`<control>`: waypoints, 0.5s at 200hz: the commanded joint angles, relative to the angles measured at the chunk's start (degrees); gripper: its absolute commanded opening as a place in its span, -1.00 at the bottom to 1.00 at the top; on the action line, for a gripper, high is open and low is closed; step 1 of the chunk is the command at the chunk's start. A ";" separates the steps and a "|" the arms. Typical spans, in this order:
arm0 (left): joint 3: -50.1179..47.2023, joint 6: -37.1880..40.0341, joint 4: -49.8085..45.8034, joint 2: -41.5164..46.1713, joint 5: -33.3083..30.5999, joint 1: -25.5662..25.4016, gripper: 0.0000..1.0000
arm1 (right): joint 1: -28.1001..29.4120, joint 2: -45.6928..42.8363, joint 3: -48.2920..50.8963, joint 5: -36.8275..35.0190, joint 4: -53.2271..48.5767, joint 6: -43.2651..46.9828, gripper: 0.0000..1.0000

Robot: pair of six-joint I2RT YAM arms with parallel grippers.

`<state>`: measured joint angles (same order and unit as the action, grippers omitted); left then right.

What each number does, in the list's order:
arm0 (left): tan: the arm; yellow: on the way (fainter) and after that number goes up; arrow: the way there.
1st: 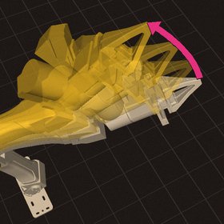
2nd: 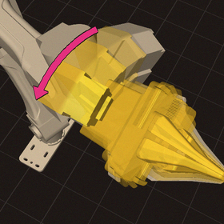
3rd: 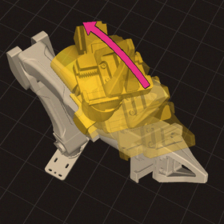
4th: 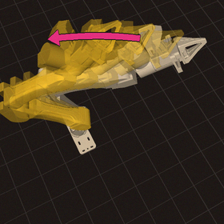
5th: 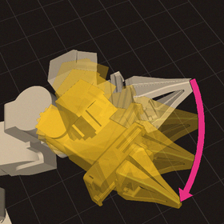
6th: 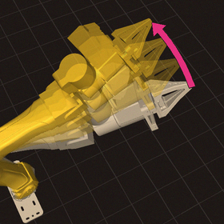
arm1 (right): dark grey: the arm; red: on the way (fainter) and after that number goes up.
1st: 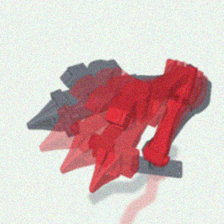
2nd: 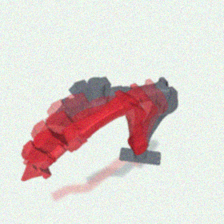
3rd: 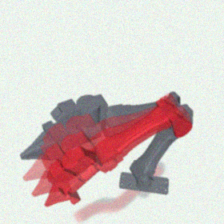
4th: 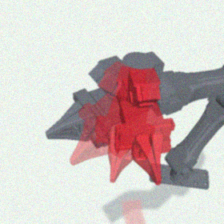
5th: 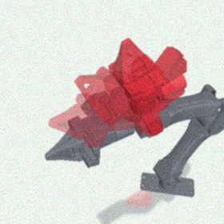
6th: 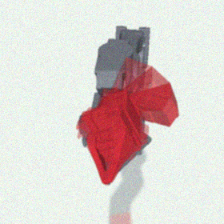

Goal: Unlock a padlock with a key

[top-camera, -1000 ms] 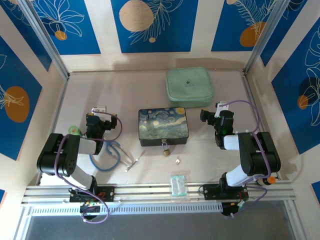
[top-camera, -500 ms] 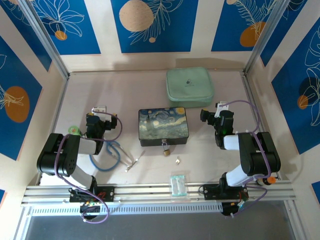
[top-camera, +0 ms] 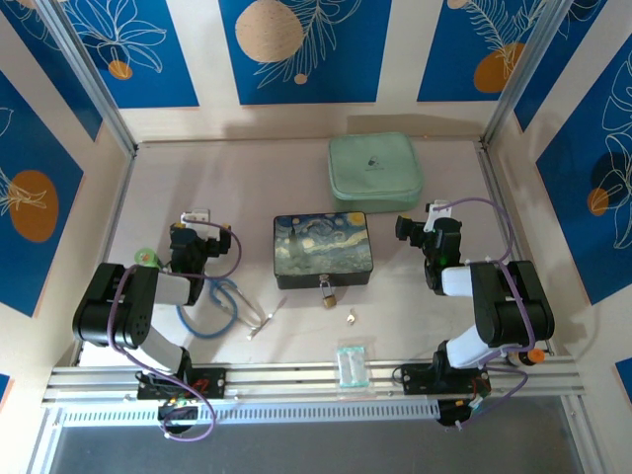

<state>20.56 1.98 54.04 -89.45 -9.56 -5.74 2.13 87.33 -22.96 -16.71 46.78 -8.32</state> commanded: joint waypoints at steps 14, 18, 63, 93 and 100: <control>-1.48 -1.72 4.39 0.38 -5.66 0.38 1.00 | 0.15 -0.23 0.53 -0.87 2.25 0.40 0.99; -1.71 -1.64 4.26 1.04 -5.41 0.39 1.00 | 0.15 -0.31 0.55 -0.79 2.41 0.41 0.98; -1.97 -1.19 -4.54 11.82 -4.94 0.34 1.00 | 0.50 -7.18 -0.55 0.16 -4.85 1.43 0.98; 0.39 -5.97 -16.10 20.99 -5.86 0.29 0.99 | 0.40 -18.05 -1.57 0.73 -13.10 0.44 0.98; 1.40 -7.97 -19.58 23.07 -5.41 0.30 0.99 | 0.37 -20.20 -2.20 2.00 -15.30 0.04 0.98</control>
<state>18.79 0.03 46.19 -72.14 -14.09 -5.74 2.46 74.87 -23.09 -16.45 38.39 -7.88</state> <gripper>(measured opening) 0.998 0.991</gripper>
